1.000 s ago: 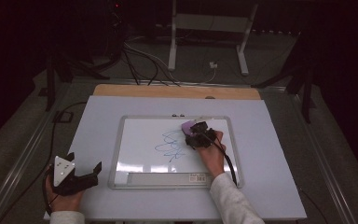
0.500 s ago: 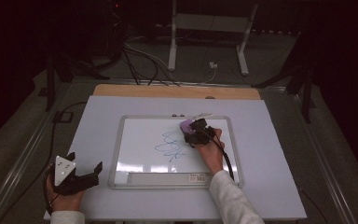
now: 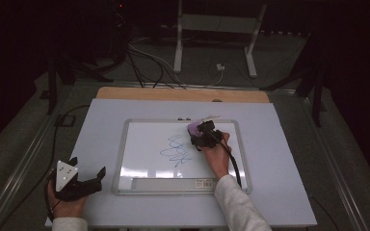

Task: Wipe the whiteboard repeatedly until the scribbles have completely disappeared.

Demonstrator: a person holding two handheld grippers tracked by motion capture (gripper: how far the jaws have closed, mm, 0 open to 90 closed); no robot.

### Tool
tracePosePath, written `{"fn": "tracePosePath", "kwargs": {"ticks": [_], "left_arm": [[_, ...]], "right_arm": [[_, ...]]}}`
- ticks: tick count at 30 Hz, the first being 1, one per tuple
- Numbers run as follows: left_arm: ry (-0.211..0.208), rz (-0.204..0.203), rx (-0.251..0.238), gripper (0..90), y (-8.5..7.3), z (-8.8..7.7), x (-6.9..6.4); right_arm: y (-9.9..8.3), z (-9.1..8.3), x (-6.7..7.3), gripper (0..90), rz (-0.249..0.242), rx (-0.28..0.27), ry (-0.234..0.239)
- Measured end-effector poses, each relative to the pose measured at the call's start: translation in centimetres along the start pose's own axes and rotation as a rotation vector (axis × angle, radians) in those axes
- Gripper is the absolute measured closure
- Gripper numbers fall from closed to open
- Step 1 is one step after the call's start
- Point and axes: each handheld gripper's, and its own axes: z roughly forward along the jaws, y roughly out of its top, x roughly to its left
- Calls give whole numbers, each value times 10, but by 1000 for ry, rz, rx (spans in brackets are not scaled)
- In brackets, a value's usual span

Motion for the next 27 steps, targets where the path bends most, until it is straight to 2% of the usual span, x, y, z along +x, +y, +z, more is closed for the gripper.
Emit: {"fn": "tracePosePath", "kwargs": {"ticks": [2, 3, 4, 5, 7, 8, 11, 13, 15, 16, 17, 20, 21, 25, 26, 27], "left_arm": [[-2, 0, 2, 13, 0, 1, -1], [-5, 3, 2, 12, 0, 1, -1], [-4, 5, 3, 13, 1, 1, -2], [-4, 7, 2, 13, 1, 1, -2], [-3, 8, -1, 12, 1, 0, -3], [-2, 7, -3, 13, 1, 0, -2], [0, -1, -3, 12, 1, -1, -1], [-1, -5, -4, 13, 0, -1, 0], [-2, -2, -2, 12, 0, 0, 0], [-4, -1, -1, 13, 0, 0, 0], [-3, 1, 0, 13, 0, 1, -1], [-5, 4, 1, 13, 1, 1, -2], [-4, 5, -1, 13, 1, 1, -2], [-2, 1, -1, 12, 1, 0, -1], [-1, 0, -1, 12, 1, 0, -1], [0, -2, -2, 12, 0, -1, -1]], "right_arm": [[0, 0, 2, 411, -15, -3, -1], [-1, 0, 6, 411, -34, -4, 27], [-2, 0, 18, 411, -80, -3, 96], [-2, 0, 18, 411, -80, -3, 96], [-3, -1, 29, 411, -131, -3, 147], [-3, -1, 33, 411, -146, -3, 156], [-1, 1, 28, 411, -129, -4, 132], [0, 2, 19, 411, -72, -9, 72], [1, 3, 11, 411, -16, -14, 47], [1, 4, 11, 411, -13, -15, 45], [1, 3, 13, 411, -26, -16, 40], [0, 3, 24, 411, -78, -17, 98], [-2, 2, 33, 411, -122, -16, 145], [-2, 1, 37, 411, -144, -8, 161], [-2, 1, 36, 411, -142, -8, 159], [-2, 1, 34, 411, -136, -10, 137]]}}
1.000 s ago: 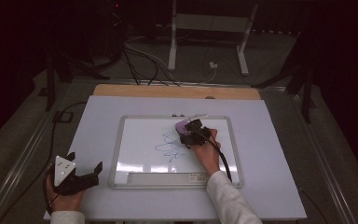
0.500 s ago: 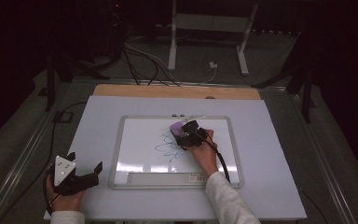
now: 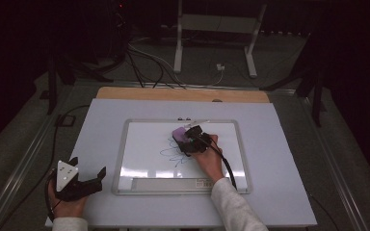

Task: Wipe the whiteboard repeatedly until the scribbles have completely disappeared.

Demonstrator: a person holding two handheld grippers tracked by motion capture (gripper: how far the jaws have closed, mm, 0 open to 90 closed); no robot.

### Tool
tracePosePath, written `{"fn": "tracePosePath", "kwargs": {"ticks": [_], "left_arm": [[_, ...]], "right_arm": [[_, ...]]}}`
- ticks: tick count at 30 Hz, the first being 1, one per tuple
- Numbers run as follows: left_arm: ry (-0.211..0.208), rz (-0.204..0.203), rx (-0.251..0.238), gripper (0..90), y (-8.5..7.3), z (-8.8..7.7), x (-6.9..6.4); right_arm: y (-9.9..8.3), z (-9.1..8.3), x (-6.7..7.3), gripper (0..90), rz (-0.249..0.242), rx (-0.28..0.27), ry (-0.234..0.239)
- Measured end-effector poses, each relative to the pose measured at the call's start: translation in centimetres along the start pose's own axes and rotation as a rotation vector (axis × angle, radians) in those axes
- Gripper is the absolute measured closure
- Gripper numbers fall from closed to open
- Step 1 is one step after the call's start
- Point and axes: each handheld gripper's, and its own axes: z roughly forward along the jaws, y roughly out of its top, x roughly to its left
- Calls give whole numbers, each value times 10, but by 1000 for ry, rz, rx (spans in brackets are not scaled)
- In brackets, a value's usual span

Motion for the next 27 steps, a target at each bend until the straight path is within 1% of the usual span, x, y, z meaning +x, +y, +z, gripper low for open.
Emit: {"fn": "tracePosePath", "kwargs": {"ticks": [1, 2, 3, 4, 5, 6, 7, 10, 12, 13, 14, 15, 16, 17, 18, 19, 20, 21, 22, 23, 24, 25, 26, 27], "left_arm": [[0, -1, -1, 13, 0, 0, 0], [0, -2, -2, 12, 0, 0, 0], [0, -1, -2, 13, 0, 0, 0], [-1, -1, -1, 13, 0, 0, 0], [-3, 1, 1, 12, 0, 1, 0], [-3, 3, 2, 12, 0, 1, 0], [-5, 3, 4, 13, 0, 2, -1], [-5, 3, 2, 12, 0, 1, -1], [-2, 2, 0, 13, 0, 0, -1], [-1, 2, 0, 13, 0, 0, -1], [-1, -1, 0, 13, 0, -1, -1], [0, -2, -1, 13, 0, -1, 0], [0, -2, -2, 12, 0, -1, 0], [-1, -3, -2, 12, 0, 0, 0], [-2, -2, 1, 12, 0, 0, 0], [-3, -1, 2, 13, 0, 0, 0], [-3, 0, 3, 13, 0, 1, 0], [-5, 0, 4, 13, 0, 2, -1], [-7, 3, 6, 13, 0, 2, -1], [-6, 4, 6, 12, 0, 2, -1], [-6, 5, 5, 13, 0, 2, -2], [-6, 5, 4, 13, 0, 1, -2], [-5, 4, 3, 12, 0, 1, -2], [-3, 2, 2, 12, 0, 0, -1]], "right_arm": [[0, 0, -3, 411, 17, -2, -33], [1, 0, -8, 411, 44, -1, -54], [1, 0, -12, 411, 75, -3, -66], [1, 1, -15, 411, 95, -4, -71], [1, 1, -15, 411, 96, -6, -71], [1, 1, -13, 410, 83, -8, -70], [1, 1, -10, 410, 69, -7, -42], [1, 1, 4, 410, -12, 2, 28], [1, 1, 10, 410, -54, 7, 43], [1, 1, 9, 410, -59, 9, 44], [2, 2, 5, 410, -36, 1, 10], [2, 2, 5, 410, -36, 1, 10], [2, 2, 1, 411, -14, -3, -23], [2, 2, -3, 411, 13, -4, -46], [2, 3, -6, 410, 44, -6, -54], [2, 3, -7, 410, 63, -5, -48], [2, 3, -5, 410, 52, -8, -60], [2, 3, -2, 410, 35, -9, -52], [2, 3, 2, 410, 21, -5, -9], [2, 3, 7, 410, -8, -4, 14], [3, 3, 17, 410, -62, 1, 41], [3, 3, 17, 410, -62, 1, 41], [3, 3, 19, 410, -78, 1, 36], [4, 3, 18, 410, -79, 2, 37]]}}
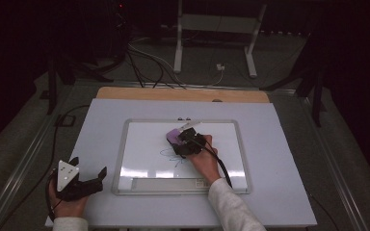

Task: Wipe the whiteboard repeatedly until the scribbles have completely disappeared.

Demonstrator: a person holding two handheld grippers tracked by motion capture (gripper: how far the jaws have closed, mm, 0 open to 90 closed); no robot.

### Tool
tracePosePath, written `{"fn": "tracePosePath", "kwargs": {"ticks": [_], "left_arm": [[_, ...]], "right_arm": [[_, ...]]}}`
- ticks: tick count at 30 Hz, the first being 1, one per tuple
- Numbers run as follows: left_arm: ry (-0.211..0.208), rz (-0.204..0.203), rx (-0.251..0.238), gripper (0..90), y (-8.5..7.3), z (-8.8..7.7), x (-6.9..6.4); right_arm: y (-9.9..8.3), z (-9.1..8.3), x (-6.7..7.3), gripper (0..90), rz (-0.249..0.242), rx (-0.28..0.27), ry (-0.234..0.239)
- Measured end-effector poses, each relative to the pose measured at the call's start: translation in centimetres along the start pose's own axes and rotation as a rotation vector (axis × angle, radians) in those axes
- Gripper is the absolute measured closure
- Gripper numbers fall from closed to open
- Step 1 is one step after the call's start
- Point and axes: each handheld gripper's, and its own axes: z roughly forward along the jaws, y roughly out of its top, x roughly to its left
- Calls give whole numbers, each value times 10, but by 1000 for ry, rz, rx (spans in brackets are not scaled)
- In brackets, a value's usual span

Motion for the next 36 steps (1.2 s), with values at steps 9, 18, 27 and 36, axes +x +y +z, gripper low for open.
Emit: {"fn": "tracePosePath", "kwargs": {"ticks": [9, 18, 27, 36], "left_arm": [[-4, -2, 3, 13, -1, 1, 1], [-1, -4, -1, 13, 0, 0, 1], [-2, -1, -2, 12, 0, 0, 1], [-5, 2, 3, 12, 0, 1, 0]], "right_arm": [[-1, 0, -15, 411, 83, -1, -72], [5, 4, -6, 412, 51, 7, -87], [5, 3, 7, 411, -32, 18, 44], [3, 3, 4, 411, 16, 8, 17]]}}
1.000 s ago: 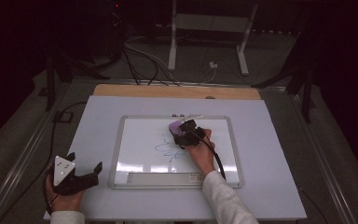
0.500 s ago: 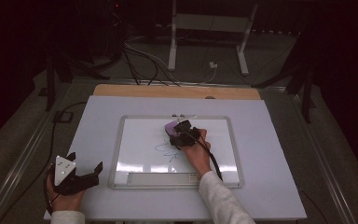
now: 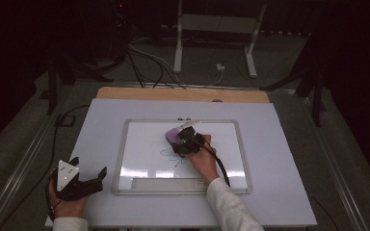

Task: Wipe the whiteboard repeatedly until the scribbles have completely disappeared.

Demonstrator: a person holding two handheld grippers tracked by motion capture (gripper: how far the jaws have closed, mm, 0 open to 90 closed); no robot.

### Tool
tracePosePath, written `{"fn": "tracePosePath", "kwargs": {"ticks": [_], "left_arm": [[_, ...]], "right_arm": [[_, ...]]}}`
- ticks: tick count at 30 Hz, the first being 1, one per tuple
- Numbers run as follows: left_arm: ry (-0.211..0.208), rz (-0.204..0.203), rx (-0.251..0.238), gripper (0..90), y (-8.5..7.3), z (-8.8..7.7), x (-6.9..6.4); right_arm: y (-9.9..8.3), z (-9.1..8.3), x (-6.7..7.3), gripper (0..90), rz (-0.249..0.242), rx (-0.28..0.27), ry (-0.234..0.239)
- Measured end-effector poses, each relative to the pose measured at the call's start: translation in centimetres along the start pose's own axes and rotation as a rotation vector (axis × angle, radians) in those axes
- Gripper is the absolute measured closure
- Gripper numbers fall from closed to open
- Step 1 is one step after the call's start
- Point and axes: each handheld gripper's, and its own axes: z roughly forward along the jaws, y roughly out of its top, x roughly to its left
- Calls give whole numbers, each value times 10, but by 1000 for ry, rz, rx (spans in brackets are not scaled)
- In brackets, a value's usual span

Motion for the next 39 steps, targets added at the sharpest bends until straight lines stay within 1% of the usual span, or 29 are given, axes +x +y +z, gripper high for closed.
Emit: {"fn": "tracePosePath", "kwargs": {"ticks": [2, 4, 5, 6, 7, 8, 9, 11, 12, 13, 14, 15, 18, 21, 22, 23, 24, 25, 26, 28, 29, 30, 31, 33, 34, 35, 36, 38, 39], "left_arm": [[2, 0, 0, 13, 0, 0, 0], [4, -2, -4, 13, 0, -2, 0], [5, -2, -6, 12, 0, -2, 0], [5, -5, -6, 12, 0, -3, 1], [6, -7, -7, 13, 0, -3, 1], [5, -8, -8, 13, 0, -2, 2], [5, -8, -7, 13, 0, -2, 2], [3, -7, -1, 12, 0, -1, 1], [0, -4, 0, 12, 0, 0, 1], [1, -1, 2, 12, 0, 0, 0], [1, 1, 2, 12, 0, 0, 0], [1, 3, 1, 13, 0, 0, -1], [4, -2, -3, 13, 0, -1, 0], [5, -4, -2, 13, 0, -1, 0], [4, -3, -2, 13, 0, -1, 0], [2, -2, -2, 13, 0, -1, 0], [3, 0, 0, 12, 0, -1, 0], [2, 0, 2, 13, 0, 0, 0], [2, 0, 3, 12, 0, 1, 0], [1, 2, 2, 13, 0, 0, -1], [2, 2, 0, 12, 1, 0, -1], [3, 2, -2, 13, 1, -1, -1], [4, 1, -3, 13, 1, -1, -1], [3, -2, -2, 13, 0, -1, 0], [2, -1, 0, 13, 0, -1, 0], [2, -1, 2, 13, 0, 0, 0], [1, 1, 3, 13, 0, 0, 0], [-1, 2, 4, 13, 0, 1, -1], [0, 4, 2, 13, 0, 1, -1]], "right_arm": [[0, -1, 10, 411, -66, 3, 41], [0, -1, 13, 412, -92, 6, 49], [0, -1, 11, 412, -83, 4, 44], [0, -1, 6, 412, -58, 1, 10], [0, 0, 0, 412, -16, -1, -28], [0, -1, -6, 411, 33, 0, -43], [-1, -1, -10, 411, 59, -3, -45], [-3, -2, -9, 411, 33, -2, -33], [-3, -3, -5, 411, 6, 0, 3], [-4, -4, 1, 411, -43, 6, 45], [-4, -4, 5, 411, -76, 7, 77], [-6, -6, 14, 411, -146, 11, 137], [-7, -6, 16, 411, -155, 13, 144], [-6, -6, 10, 411, -95, 8, 46], [-6, -6, 8, 411, -71, 11, 45], [-6, -6, 8, 412, -72, 9, 46], [-7, -7, 9, 411, -94, 9, 62], [-8, -7, 12, 411, -120, 14, 119], [-9, -8, 17, 411, -160, 17, 147], [-10, -11, 24, 411, -208, 30, 185], [-10, -11, 25, 411, -220, 33, 188], [-10, -11, 24, 412, -208, 33, 188], [-10, -11, 22, 411, -195, 31, 162], [-8, -10, 17, 412, -150, 22, 76], [-8, -10, 16, 411, -134, 21, 53], [-8, -10, 16, 412, -130, 21, 50], [-8, -11, 18, 412, -151, 17, 44], [-10, -11, 25, 412, -198, 23, 121], [-10, -12, 28, 412, -214, 27, 143]]}}
